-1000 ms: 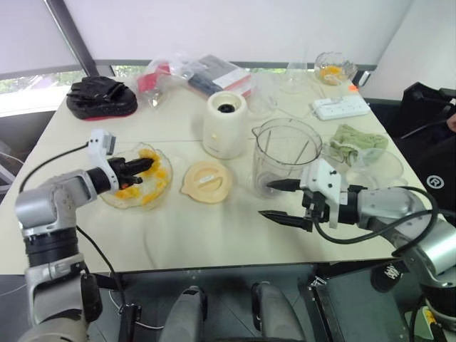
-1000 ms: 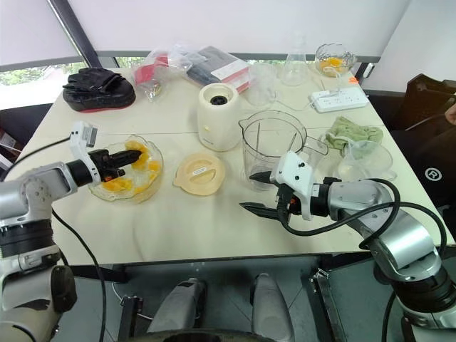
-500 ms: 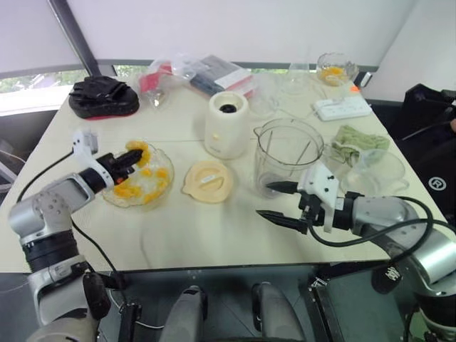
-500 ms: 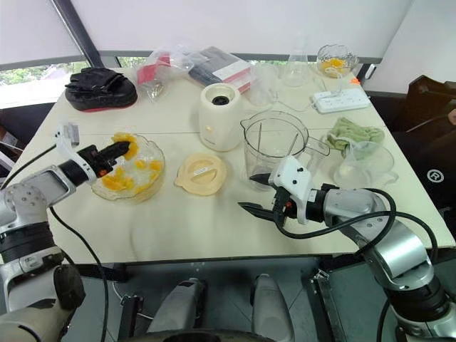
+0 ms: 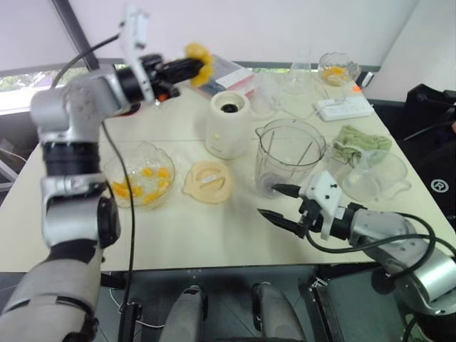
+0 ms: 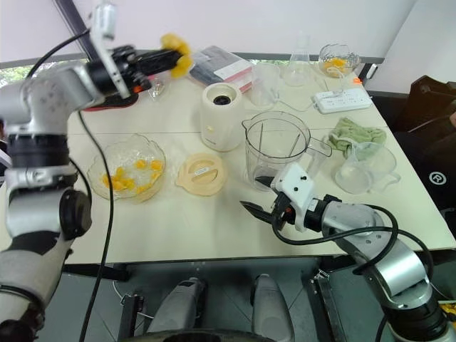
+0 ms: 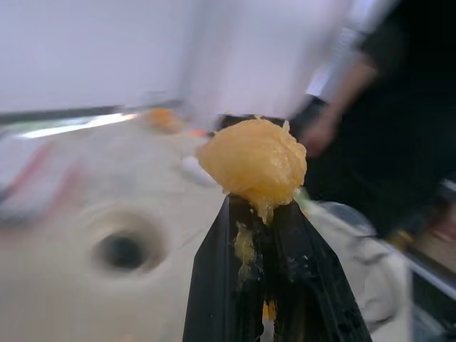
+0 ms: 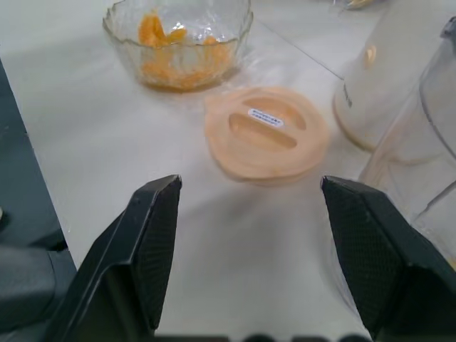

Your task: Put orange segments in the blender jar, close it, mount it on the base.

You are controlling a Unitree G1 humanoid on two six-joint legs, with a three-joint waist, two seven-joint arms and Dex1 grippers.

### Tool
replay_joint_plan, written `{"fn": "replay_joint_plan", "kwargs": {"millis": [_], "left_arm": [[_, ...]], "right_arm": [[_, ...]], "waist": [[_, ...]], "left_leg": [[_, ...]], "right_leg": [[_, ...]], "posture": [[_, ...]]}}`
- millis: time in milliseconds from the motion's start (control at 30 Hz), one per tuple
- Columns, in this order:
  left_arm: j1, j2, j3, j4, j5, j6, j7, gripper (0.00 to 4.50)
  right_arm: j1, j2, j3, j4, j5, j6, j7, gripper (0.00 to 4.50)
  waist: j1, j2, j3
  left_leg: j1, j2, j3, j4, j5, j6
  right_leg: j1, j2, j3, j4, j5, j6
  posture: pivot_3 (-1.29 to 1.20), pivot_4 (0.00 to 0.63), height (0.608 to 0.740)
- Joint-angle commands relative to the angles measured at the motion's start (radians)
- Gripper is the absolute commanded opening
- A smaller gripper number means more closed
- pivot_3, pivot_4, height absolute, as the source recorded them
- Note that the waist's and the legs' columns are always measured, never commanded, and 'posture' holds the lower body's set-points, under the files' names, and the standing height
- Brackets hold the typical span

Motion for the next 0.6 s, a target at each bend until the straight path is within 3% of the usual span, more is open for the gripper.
{"fn": "replay_joint_plan", "kwargs": {"millis": [33, 267, 600], "left_arm": [[-0.077, -0.029, -0.079, 0.104, 0.049, -0.100, -0.122, 0.11], [-0.227, -0.184, -0.223, 0.464, 0.209, -0.367, -0.315, 0.11], [-0.311, -0.313, -0.223, 0.788, 0.364, -0.619, -0.363, 0.11]], "right_arm": [[0.021, 0.025, -0.025, -0.070, -0.016, 0.000, -0.058, 3.28], [0.147, 0.076, -0.054, -0.175, -0.051, 0.017, -0.179, 3.28], [0.307, 0.127, -0.080, -0.321, -0.100, 0.059, -0.303, 3.28]], "waist": [[-0.005, 0.000, 0.000], [0.002, 0.000, 0.000], [0.003, 0.000, 0.000]], "left_leg": [[0.000, 0.000, 0.000, 0.000, 0.000, 0.000], [-0.001, 0.000, 0.000, -0.002, 0.000, 0.000], [-0.001, 0.000, 0.000, -0.003, -0.001, 0.001]], "right_leg": [[0.000, 0.000, 0.000, 0.000, 0.000, 0.000], [0.000, 0.000, 0.000, -0.002, 0.000, 0.000], [0.000, 0.000, 0.000, -0.005, 0.000, 0.001]], "posture": [[0.00, 0.150, 0.740], [0.00, 0.150, 0.740], [0.00, 0.150, 0.740]]}}
